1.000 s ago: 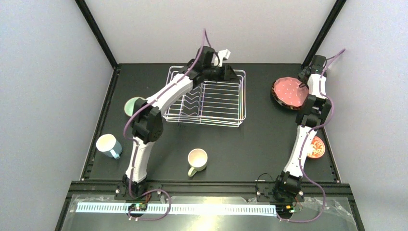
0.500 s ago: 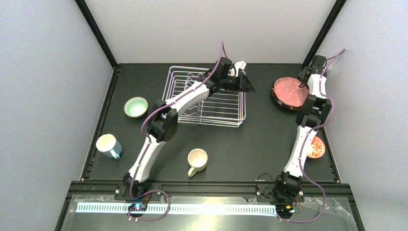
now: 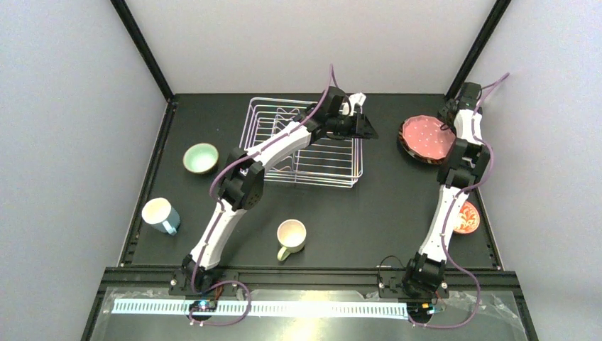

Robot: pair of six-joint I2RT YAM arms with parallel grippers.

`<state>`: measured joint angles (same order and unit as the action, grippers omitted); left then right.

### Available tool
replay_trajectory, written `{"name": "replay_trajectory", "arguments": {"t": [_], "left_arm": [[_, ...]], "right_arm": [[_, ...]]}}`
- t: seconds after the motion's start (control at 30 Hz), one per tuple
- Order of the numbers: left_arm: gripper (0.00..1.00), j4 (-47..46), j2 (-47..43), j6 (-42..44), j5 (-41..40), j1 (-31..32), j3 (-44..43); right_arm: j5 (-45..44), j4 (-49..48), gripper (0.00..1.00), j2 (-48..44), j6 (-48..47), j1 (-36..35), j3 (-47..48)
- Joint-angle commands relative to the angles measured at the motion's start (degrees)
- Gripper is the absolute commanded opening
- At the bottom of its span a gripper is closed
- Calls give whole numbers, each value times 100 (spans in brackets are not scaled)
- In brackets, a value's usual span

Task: Load the mixed dishes into the dish rack
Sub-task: Move the plate to the center of the board.

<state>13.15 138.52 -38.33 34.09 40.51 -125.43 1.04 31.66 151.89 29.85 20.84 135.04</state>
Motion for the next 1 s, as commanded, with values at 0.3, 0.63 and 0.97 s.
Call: {"name": "replay_trajectory", "arguments": {"t": [0.3, 0.63, 0.97], "left_arm": [[91, 698, -473, 529, -127, 9, -232], [91, 1037, -855, 772, -208, 9, -154], [91, 978, -1404, 829, -294, 9, 499]], "right_arm": [[279, 773, 98, -344, 96, -366, -1121], [198, 545, 98, -929, 164, -564, -1998], [119, 224, 98, -1665, 223, -827, -3128]]}}
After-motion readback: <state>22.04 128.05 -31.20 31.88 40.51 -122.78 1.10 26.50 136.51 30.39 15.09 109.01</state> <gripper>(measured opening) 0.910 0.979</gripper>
